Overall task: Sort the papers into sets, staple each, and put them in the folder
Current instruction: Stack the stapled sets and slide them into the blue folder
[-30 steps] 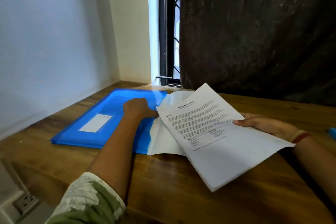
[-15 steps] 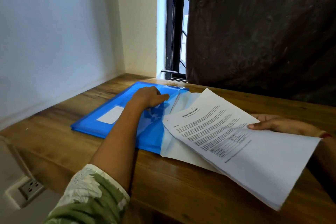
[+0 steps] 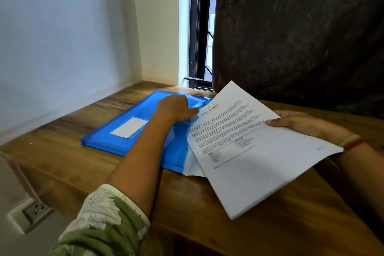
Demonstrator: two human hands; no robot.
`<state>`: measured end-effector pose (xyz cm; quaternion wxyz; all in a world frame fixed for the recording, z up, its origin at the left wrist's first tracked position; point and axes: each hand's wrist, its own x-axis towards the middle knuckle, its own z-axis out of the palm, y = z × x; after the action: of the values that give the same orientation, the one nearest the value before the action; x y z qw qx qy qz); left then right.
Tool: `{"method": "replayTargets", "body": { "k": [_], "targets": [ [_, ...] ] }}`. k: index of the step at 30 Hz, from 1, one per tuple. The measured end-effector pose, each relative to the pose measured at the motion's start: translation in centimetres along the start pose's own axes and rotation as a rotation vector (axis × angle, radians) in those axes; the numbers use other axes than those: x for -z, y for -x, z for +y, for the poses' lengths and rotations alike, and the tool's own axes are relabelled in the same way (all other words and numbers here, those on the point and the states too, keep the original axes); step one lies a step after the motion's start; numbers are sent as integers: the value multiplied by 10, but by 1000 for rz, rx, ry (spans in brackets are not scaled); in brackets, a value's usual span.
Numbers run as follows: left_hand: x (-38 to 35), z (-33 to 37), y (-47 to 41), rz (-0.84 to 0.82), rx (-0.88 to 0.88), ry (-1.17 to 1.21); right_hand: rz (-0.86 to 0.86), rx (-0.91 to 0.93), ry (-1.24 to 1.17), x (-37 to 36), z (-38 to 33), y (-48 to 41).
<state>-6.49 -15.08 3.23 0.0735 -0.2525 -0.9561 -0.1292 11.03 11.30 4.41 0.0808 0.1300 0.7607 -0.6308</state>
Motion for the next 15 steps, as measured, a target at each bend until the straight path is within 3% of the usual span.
{"method": "replayTargets", "body": {
  "k": [4,9,15],
  "targets": [
    [3,8,3,64,-43,-46,74,-23,79,-3,-6,-3],
    [5,7,4,67,-50,27,-60,-83,59,9,0,16],
    [8,3,5,40,-43,108,-105,-74,-24,18,6,25]
  ]
}}
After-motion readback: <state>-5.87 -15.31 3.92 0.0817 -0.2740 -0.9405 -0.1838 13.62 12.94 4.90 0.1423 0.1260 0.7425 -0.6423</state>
